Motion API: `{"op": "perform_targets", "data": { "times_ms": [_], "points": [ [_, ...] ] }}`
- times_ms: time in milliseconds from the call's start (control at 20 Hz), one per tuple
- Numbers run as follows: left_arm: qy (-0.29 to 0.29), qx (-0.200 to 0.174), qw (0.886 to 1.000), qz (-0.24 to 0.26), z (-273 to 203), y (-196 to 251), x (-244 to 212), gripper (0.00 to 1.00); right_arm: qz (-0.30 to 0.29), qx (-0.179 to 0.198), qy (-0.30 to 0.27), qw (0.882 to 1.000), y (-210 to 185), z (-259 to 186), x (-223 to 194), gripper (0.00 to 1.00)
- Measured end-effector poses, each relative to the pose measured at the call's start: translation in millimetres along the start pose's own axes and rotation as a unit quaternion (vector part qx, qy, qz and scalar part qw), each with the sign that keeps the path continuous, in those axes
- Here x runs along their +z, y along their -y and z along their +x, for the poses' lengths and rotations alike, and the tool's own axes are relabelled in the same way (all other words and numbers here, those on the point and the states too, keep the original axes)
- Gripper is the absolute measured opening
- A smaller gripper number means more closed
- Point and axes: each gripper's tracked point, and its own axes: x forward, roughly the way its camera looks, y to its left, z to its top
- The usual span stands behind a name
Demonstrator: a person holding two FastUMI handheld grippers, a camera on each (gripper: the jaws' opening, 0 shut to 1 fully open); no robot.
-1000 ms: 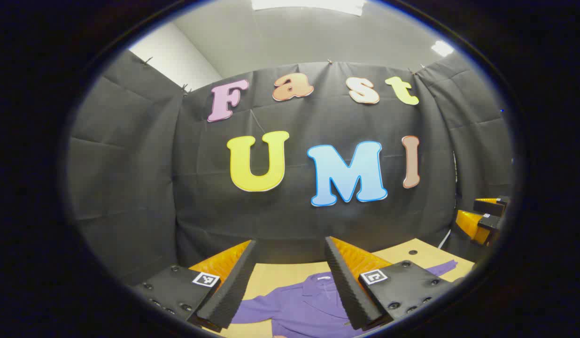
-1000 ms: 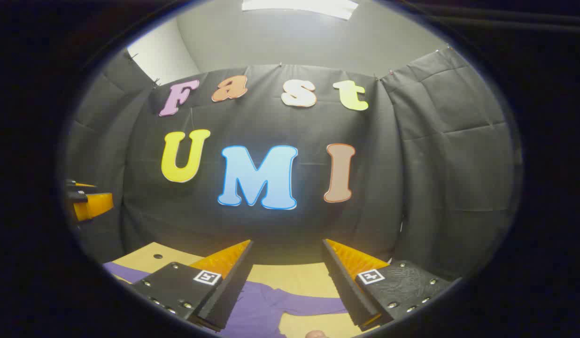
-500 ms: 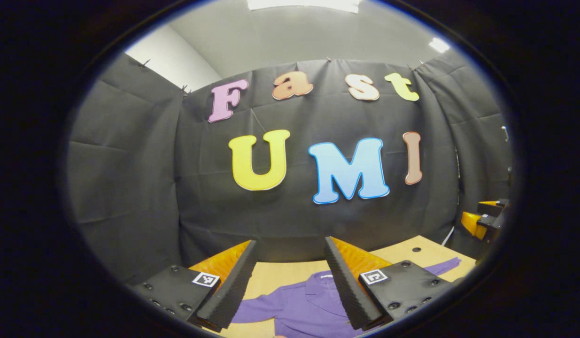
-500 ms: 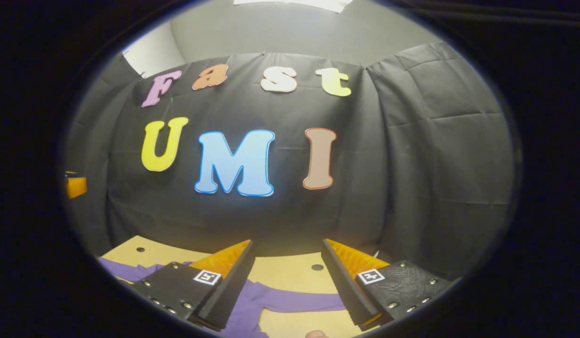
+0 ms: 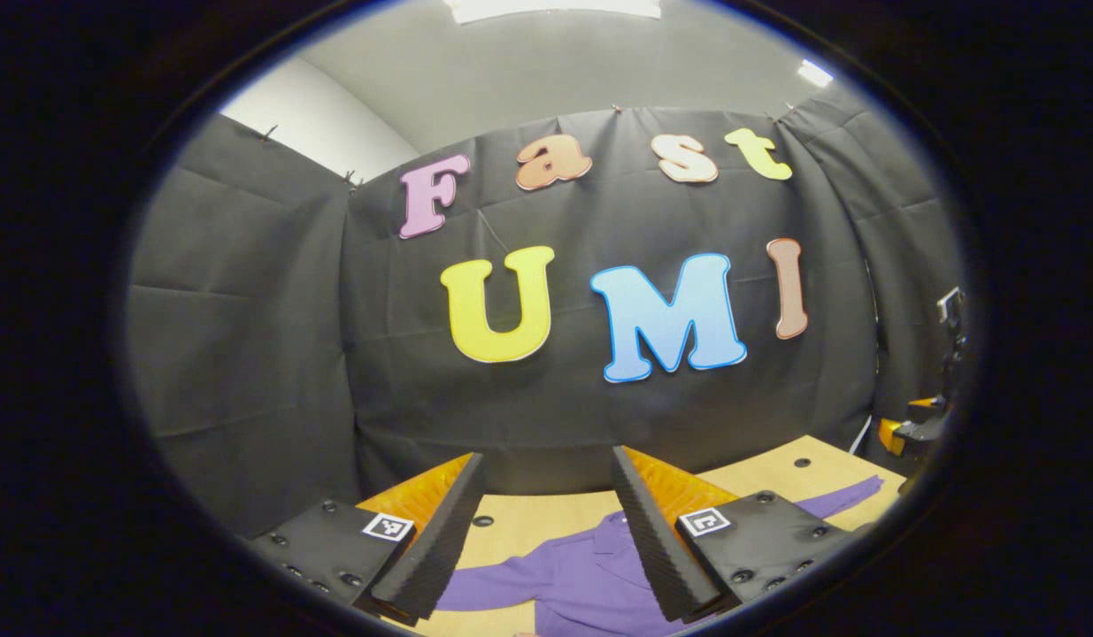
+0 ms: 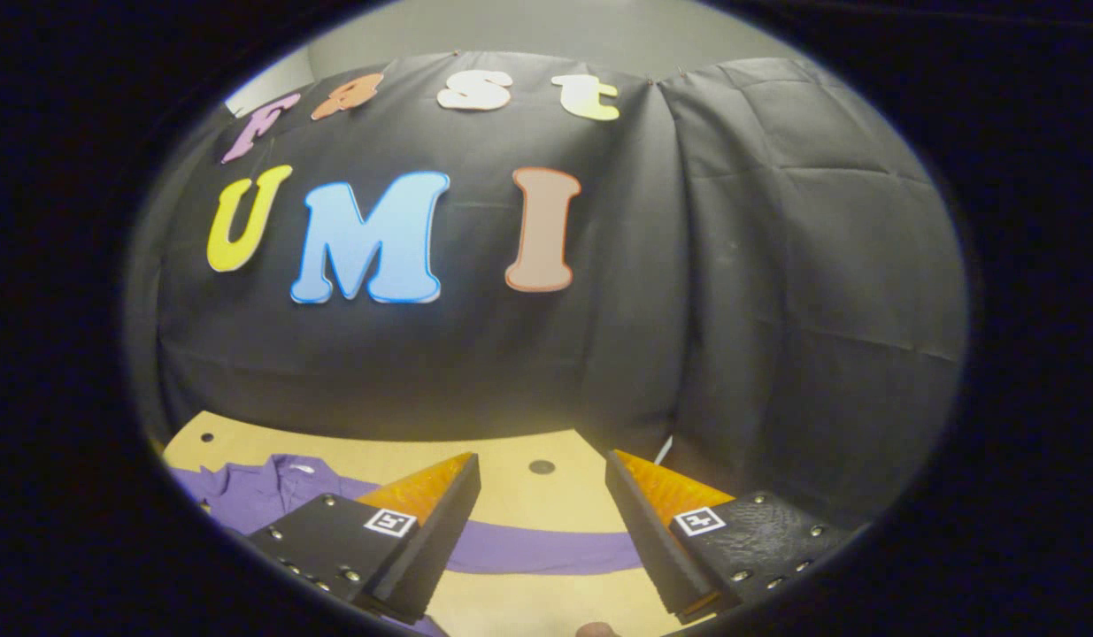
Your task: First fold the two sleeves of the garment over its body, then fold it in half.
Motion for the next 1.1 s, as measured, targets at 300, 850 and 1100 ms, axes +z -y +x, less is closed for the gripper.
{"op": "perform_targets", "data": {
  "times_ms": [300, 850, 1100],
  "points": [
    [-0.033, 0.035, 0.999, -0.01, -5, -15, -17, 0.93, 0.022, -0.047, -0.094, 0.994, 56, 52, -92, 0.9],
    [-0.069, 0.085, 0.994, -0.017, -16, -23, -36, 0.94, 0.029, -0.081, -0.211, 0.974, 99, 110, -201, 0.9],
    [-0.081, 0.098, 0.992, -0.02, -20, -19, -43, 0.94, 0.033, -0.084, -0.255, 0.963, 89, 134, -215, 0.91]
  ]
}}
